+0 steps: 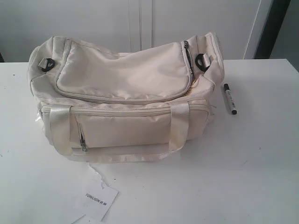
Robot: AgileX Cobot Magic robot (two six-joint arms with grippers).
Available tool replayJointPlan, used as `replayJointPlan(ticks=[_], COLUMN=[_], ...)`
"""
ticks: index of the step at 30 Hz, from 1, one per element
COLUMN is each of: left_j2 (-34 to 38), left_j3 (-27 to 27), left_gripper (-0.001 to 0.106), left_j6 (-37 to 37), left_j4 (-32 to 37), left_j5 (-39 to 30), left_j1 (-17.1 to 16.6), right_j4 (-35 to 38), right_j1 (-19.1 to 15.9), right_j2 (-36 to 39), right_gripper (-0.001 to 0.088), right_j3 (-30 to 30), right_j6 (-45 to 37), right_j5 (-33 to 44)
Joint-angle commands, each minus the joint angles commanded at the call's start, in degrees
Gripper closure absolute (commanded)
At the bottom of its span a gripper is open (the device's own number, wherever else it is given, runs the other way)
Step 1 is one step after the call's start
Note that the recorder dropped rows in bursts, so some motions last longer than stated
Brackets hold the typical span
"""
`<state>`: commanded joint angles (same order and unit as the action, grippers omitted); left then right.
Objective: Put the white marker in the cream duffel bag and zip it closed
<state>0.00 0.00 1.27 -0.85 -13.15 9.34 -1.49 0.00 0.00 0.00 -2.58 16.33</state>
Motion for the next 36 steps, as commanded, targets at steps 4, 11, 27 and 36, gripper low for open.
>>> replayJointPlan(ticks=[4, 11, 27, 36], left_j2=[0.0, 0.0, 0.0, 0.0], left_j3=[0.0, 0.0, 0.0, 0.0], left_gripper=[0.105, 0.105, 0.105, 0.105], left_j6=[0.0, 0.0, 0.3, 0.3], left_j4=[0.0, 0.0, -0.1, -0.1], left_j5=[0.0, 0.0, 2.8, 4.7], left_j1=[0.0, 0.0, 0.0, 0.0], right_j4=[0.0, -0.1, 3.2, -2.1], right_j1=[0.0, 0.0, 0.0, 0.0], right_j2=[0.0, 0.0, 0.0, 24.3], right_gripper=[0.0868, 0.0868, 0.0868, 0.0868], right_j3=[0.0, 0.0, 0.0, -22.0], right_j6=[0.0, 0.0, 23.6, 22.1], right_j5=[-0.5, -5.2, -45.3, -43.0])
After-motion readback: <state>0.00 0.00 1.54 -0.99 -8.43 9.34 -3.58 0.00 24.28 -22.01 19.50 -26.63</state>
